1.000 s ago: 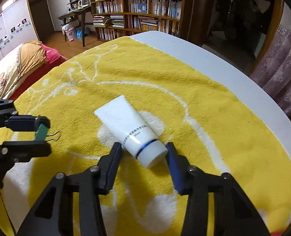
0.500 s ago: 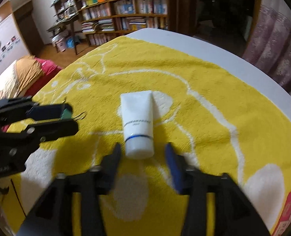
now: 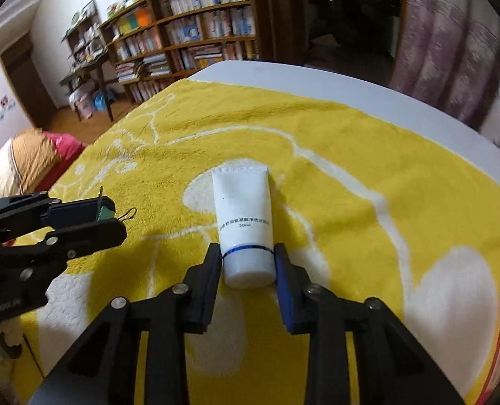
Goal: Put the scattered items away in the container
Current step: 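Carry the binder clip and white tube over the tin with both grippers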
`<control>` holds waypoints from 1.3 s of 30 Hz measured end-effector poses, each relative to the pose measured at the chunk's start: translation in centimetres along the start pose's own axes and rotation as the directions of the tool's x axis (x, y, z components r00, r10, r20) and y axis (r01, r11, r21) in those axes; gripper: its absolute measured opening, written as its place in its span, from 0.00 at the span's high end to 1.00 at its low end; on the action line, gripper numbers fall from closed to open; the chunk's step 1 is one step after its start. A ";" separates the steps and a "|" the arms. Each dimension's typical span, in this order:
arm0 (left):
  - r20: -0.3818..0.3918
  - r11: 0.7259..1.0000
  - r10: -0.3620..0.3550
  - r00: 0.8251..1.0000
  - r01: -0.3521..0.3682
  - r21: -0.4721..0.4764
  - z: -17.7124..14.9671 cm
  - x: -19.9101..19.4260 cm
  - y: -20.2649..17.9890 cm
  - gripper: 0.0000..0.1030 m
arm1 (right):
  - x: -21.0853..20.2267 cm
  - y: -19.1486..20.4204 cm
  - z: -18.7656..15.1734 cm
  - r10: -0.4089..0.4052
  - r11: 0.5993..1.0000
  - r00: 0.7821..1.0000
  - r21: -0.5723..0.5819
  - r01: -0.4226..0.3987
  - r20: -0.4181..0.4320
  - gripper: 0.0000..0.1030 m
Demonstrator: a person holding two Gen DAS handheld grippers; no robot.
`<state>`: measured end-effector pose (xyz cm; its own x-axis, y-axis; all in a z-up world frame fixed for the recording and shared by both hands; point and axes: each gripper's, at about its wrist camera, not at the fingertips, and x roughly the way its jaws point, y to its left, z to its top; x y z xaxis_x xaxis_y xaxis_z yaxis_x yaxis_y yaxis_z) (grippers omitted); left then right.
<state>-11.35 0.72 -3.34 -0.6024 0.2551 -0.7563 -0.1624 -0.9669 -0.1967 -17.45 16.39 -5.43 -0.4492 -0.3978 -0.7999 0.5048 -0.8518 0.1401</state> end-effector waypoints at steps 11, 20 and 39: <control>0.027 0.995 -0.077 0.997 0.075 0.064 0.6 -1.8 -5.5 0.73 | -9.4 -2.5 -3.5 -0.037 0.993 0.989 0.114 0.022 0.140 0.67; 0.035 0.983 -0.137 0.990 0.131 0.131 1.0 -2.2 -12.8 0.73 | -16.7 -6.2 -8.9 -0.092 0.968 0.963 0.248 0.027 0.254 0.67; -0.033 0.928 -0.255 0.966 0.254 0.274 1.9 1.0 -28.4 0.73 | -27.9 -17.2 -17.9 -0.360 0.861 0.868 0.479 0.168 0.342 0.67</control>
<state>-8.85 28.42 2.70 -0.5148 0.4932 -0.7012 -0.5178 -0.8308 -0.2042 -0.38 48.26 4.06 -0.8239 -0.1554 -0.5450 0.0061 -0.9641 0.2656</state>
